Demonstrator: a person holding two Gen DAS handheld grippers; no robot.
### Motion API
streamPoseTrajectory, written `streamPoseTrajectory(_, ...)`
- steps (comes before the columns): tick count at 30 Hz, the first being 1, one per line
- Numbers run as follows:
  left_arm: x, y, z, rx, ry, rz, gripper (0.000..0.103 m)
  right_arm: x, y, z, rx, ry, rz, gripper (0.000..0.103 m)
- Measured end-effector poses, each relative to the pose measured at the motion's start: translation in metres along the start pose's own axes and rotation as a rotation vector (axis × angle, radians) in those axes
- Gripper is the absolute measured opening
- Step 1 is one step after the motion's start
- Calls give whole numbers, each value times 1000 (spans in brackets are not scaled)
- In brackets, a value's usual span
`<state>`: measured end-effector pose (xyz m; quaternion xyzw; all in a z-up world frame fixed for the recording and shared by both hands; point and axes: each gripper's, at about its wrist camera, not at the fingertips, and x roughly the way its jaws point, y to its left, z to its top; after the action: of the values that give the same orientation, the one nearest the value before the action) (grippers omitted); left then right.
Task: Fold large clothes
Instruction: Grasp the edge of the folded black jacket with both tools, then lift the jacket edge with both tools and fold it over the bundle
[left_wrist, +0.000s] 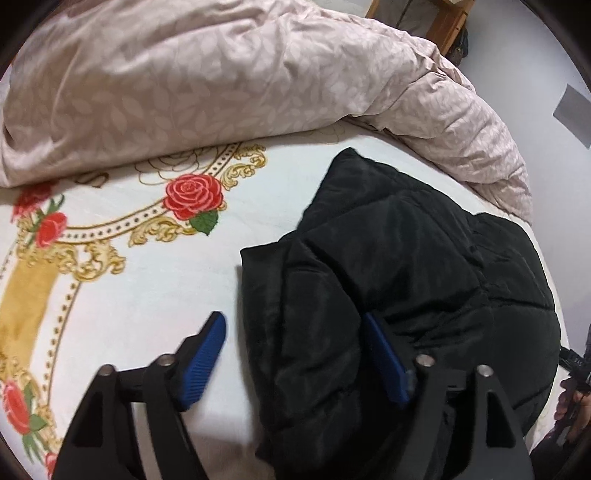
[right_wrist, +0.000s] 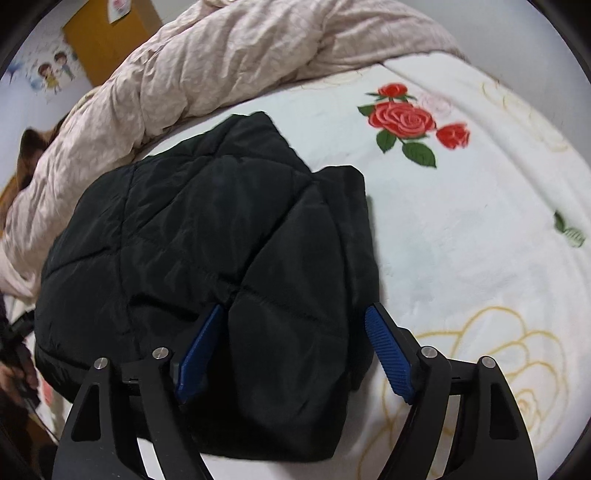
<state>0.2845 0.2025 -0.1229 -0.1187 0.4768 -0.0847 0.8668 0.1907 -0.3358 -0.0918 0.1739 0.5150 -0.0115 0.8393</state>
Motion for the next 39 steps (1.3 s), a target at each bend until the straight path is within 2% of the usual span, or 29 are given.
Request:
streamPoseTrajectory(2,8,3,4,-16,15,-28,84,9,-9,5,31,18,27,89)
streamPoseTrajectory(3,11,3,6,-15,21,-39,84,15,-15,8,55,37,52,89)
streamPoseTrajectory(6,16,3,8,-20,43,-69,84,27,-23,12,91,73,112,89)
streamPoseTrajectory(13,19,7,-10,-65,43,-138,84,32,-32,2,117,103,182,89)
streamPoseTrajectory(16,31,11,-5,-106,60,-171,87,42,-30,10,100,111,200,89)
streamPoseTrajectory(21,44,8,2,-118,76,-206,91,60,-26,23,90,135,240,89)
streamPoseTrajectory(22,44,7,1,-116,72,-206,91,60,-25,23,87,137,243,88)
streamPoseTrajectory(23,43,7,0,-114,68,-208,91,60,-24,22,84,139,257,78)
streamPoseTrajectory(26,44,5,-3,-108,69,-218,90,56,-21,19,79,127,282,66)
streamPoseTrajectory(28,46,0,-1,-89,75,-224,83,60,-19,21,81,127,291,61)
streamPoseTrajectory(30,44,-5,0,-70,69,-225,64,61,-15,24,74,120,295,51)
streamPoseTrajectory(31,41,-8,0,-66,67,-226,58,58,-14,24,73,119,296,43)
streamPoseTrajectory(32,36,-11,1,-56,64,-219,48,56,-12,26,72,119,297,37)
streamPoseTrajectory(33,30,-15,3,-42,59,-204,40,52,-8,27,60,119,290,35)
streamPoseTrajectory(37,0,-28,10,4,21,-140,30,29,1,31,10,99,262,26)
streamPoseTrajectory(39,-21,-33,14,9,-14,-147,28,10,5,32,-2,74,270,25)
